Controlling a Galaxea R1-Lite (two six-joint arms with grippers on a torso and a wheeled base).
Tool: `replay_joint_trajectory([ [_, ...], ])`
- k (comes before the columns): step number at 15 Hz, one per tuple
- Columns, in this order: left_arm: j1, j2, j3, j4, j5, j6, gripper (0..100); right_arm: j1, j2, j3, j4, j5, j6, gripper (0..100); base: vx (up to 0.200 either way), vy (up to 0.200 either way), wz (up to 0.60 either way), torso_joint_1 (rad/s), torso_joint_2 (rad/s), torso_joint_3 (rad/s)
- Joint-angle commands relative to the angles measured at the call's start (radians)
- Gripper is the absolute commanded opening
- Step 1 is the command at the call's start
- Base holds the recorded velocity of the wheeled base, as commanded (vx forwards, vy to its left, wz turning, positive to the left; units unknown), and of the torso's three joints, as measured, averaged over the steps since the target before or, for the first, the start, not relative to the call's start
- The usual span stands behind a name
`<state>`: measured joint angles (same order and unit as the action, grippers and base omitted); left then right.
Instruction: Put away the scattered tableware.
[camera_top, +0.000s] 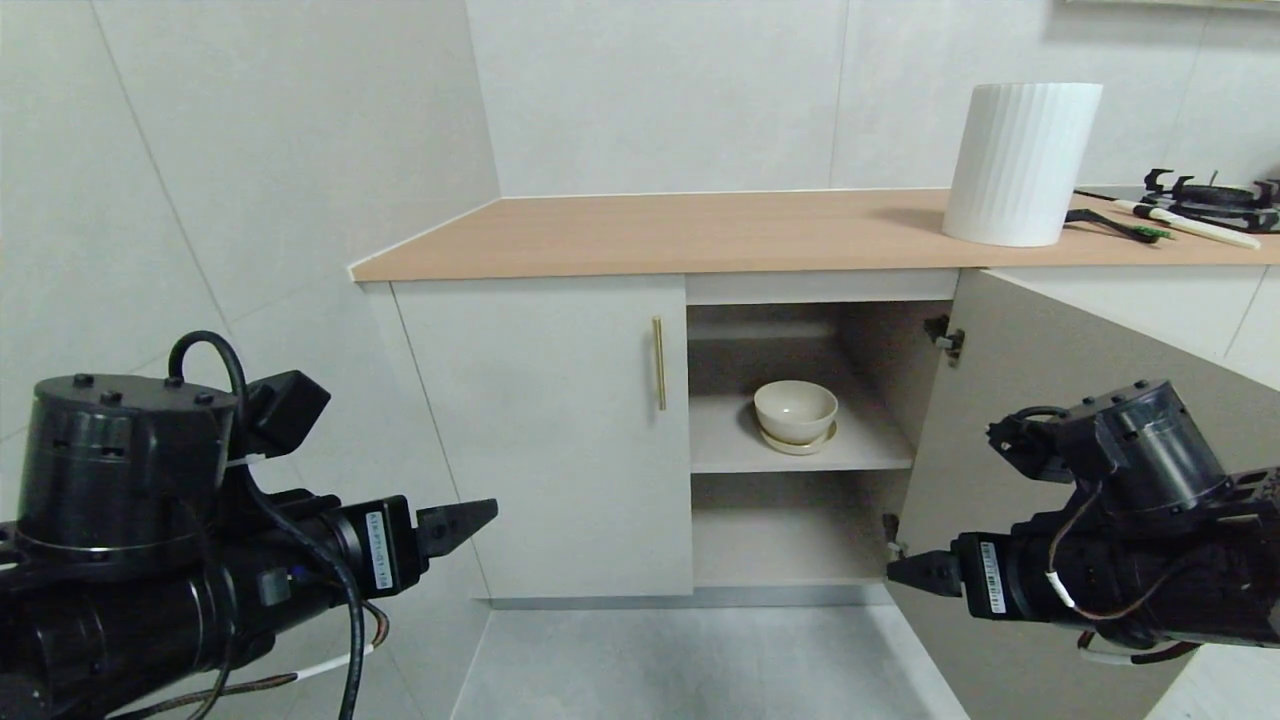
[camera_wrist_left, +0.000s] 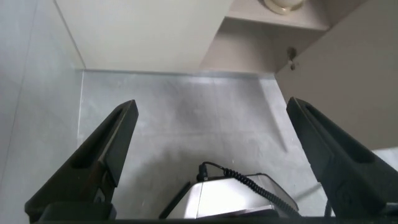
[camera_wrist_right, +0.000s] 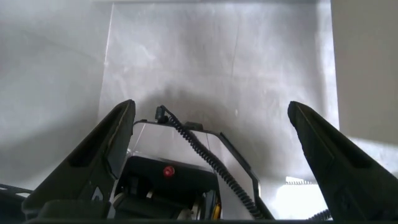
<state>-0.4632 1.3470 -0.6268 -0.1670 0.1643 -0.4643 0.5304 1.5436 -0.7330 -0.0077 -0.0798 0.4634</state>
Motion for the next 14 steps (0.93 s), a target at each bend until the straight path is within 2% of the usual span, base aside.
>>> replay_joint_trajectory([
  [1,-0.003,0.003,0.001,0.0,0.001,-0.001,100,0.0,0.003,0.0,0.0,-0.003,0.0,100,-0.2,0.0,0.0,0.007,0.0,0.007],
  [2,-0.006,0.003,0.001,0.0,0.001,-0.001,100,0.0,-0.002,0.0,0.002,-0.017,0.0,100,-0.2,0.0,0.0,0.002,0.0,0.002],
  [13,-0.008,0.001,0.002,0.0,0.006,0.001,100,-0.001,-0.14,0.001,0.037,-0.043,-0.063,100,0.0,0.0,0.0,0.0,0.0,0.0],
  [14,-0.008,0.003,0.002,0.0,0.006,0.001,100,-0.003,-0.157,-0.003,0.067,-0.048,-0.077,100,0.0,-0.2,0.0,0.002,0.01,0.002],
])
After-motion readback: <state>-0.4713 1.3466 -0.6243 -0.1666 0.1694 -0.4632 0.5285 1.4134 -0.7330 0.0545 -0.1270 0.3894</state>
